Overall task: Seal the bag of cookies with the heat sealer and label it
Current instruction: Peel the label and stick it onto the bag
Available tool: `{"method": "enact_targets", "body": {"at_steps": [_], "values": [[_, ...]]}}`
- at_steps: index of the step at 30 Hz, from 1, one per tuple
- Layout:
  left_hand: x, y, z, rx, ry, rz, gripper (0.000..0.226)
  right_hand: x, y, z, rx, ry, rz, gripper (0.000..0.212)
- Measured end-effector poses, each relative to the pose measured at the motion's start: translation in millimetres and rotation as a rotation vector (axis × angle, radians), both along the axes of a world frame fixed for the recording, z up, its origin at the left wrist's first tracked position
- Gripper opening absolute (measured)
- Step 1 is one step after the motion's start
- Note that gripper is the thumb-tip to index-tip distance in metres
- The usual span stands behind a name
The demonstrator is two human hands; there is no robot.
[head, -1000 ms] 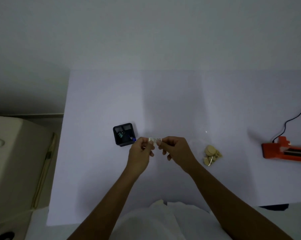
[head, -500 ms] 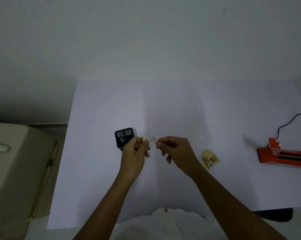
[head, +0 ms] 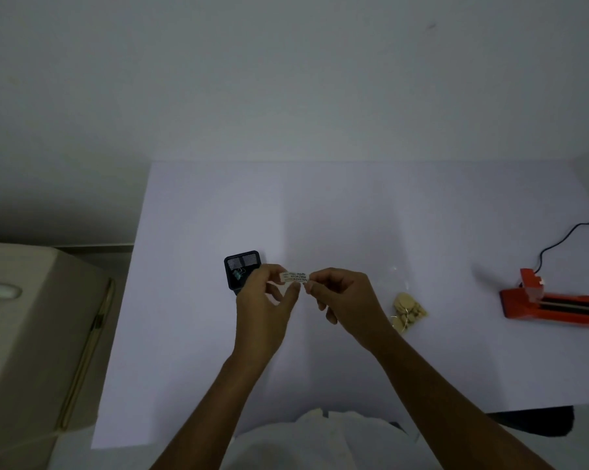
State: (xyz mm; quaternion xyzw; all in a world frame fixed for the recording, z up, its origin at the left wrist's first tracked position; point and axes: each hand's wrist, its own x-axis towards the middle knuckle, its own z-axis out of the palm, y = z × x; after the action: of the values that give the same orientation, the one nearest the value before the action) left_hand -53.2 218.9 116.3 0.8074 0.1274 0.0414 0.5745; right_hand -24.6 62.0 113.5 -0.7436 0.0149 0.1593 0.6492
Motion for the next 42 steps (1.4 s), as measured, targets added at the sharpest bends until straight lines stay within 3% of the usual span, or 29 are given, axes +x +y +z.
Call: {"method": "enact_targets", "body": {"at_steps": [3, 7, 10, 13, 17, 23, 33, 42], "values": [[-2, -3, -4, 0.041, -0.075, -0.068, 0.024, -1, 0, 0, -0.041, -0.017, 0.016, 0.008], [-3, -5, -6, 0.009, -0.011, 0.030, 0.045, -1, 0, 0, -0.071, -0.008, -0.017, 0.010], [-4, -2, -5, 0.120, -0.104, 0.068, 0.035, 0, -1, -3, -0.100, -0.014, -0.058, 0.010], [-4, -1, -3, 0.106, -0.164, -0.037, 0.019, 0, -1, -5, -0.128, -0.049, -0.044, 0.007], [-1, 0, -8, 0.012, -0.057, -0.070, 0.025, 2, 6, -5, -0.137, -0.096, 0.005, 0.007], [7, 7, -16, -0.057, 0.048, -0.033, 0.008, 7, 11, -11, -0.128, -0.088, 0.041, 0.005], [18, 34, -32, -0.102, 0.128, 0.094, 0.008, 27, 17, -54, 0.012, 0.245, -0.126, 0.007], [26, 56, -47, -0.050, 0.160, 0.133, 0.011, 36, 46, -135, -0.171, 0.537, -0.023, 0.010]]}}
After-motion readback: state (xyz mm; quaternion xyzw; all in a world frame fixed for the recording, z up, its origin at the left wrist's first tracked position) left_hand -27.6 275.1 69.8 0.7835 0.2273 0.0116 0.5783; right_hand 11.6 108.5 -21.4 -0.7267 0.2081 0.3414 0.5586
